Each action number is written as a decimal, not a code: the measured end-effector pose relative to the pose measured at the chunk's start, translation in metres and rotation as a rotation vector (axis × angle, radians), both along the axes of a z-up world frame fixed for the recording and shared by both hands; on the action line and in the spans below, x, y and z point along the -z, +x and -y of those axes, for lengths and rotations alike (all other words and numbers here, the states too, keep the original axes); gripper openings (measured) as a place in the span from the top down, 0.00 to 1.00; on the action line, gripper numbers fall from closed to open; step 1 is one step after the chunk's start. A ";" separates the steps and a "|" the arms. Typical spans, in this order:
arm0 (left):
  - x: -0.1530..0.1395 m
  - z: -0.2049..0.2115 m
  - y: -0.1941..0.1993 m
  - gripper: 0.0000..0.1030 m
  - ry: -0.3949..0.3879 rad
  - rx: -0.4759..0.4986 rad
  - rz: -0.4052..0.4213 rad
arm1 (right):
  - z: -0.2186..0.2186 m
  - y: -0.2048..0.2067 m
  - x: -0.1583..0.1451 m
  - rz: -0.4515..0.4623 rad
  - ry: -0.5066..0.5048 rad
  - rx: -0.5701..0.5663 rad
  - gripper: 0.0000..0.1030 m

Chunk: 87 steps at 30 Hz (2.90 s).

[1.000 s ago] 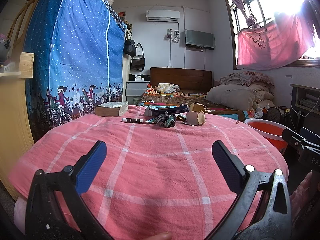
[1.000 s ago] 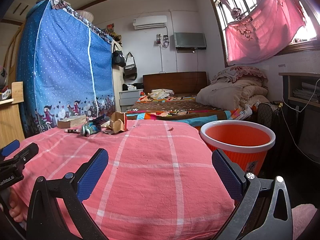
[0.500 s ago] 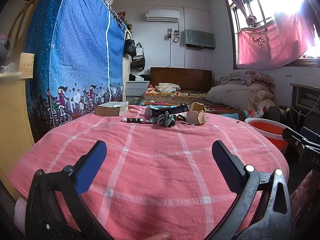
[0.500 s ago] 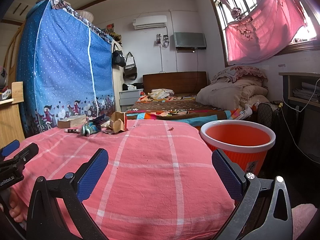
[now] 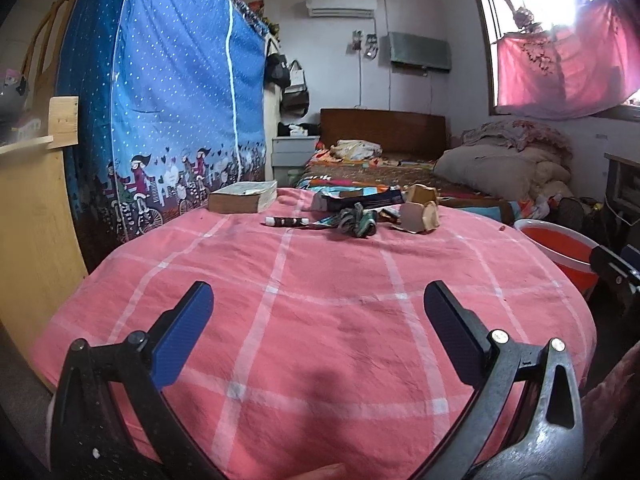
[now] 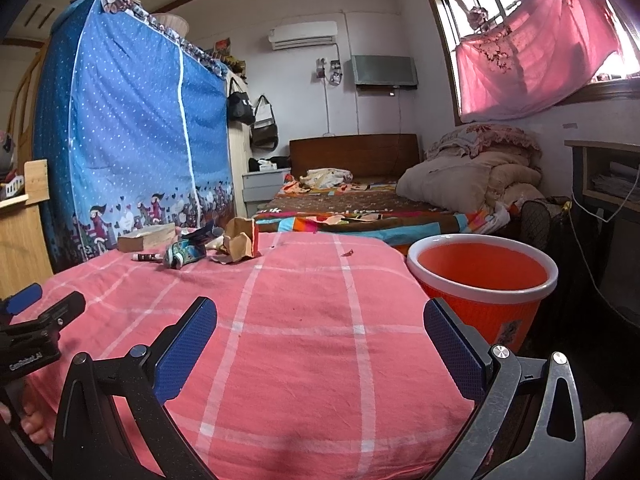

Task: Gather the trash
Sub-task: 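Grasp a toothpaste tube with the left tool while the right tool grasps brown paper, then carry both items to the red bucket and open both tools to drop them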

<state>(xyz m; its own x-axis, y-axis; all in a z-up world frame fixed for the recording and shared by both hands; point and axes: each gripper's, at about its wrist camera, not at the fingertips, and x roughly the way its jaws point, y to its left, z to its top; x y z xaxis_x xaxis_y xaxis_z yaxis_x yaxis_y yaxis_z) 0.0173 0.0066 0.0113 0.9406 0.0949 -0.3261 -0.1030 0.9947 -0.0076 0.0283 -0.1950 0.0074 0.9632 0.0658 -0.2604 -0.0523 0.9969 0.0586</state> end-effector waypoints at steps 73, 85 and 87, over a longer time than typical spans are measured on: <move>-0.025 0.023 0.153 0.65 -0.197 0.333 -0.375 | -0.017 0.205 -0.031 -0.216 0.024 -0.403 0.93; -0.077 0.122 0.161 0.65 -0.158 0.472 -0.060 | 0.065 0.150 -0.079 0.102 -0.054 -0.152 0.93; -0.082 0.145 0.170 0.65 -0.169 0.509 -0.036 | 0.081 0.146 -0.083 0.129 -0.061 -0.093 0.93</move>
<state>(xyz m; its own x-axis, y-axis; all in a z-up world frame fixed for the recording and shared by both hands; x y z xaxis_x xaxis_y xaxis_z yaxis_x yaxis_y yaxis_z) 0.1877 -0.1382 0.0929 0.8419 -0.4270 -0.3300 0.3891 0.9040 -0.1771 0.1741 -0.2763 0.0908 0.9795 0.1440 -0.1412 -0.1476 0.9889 -0.0155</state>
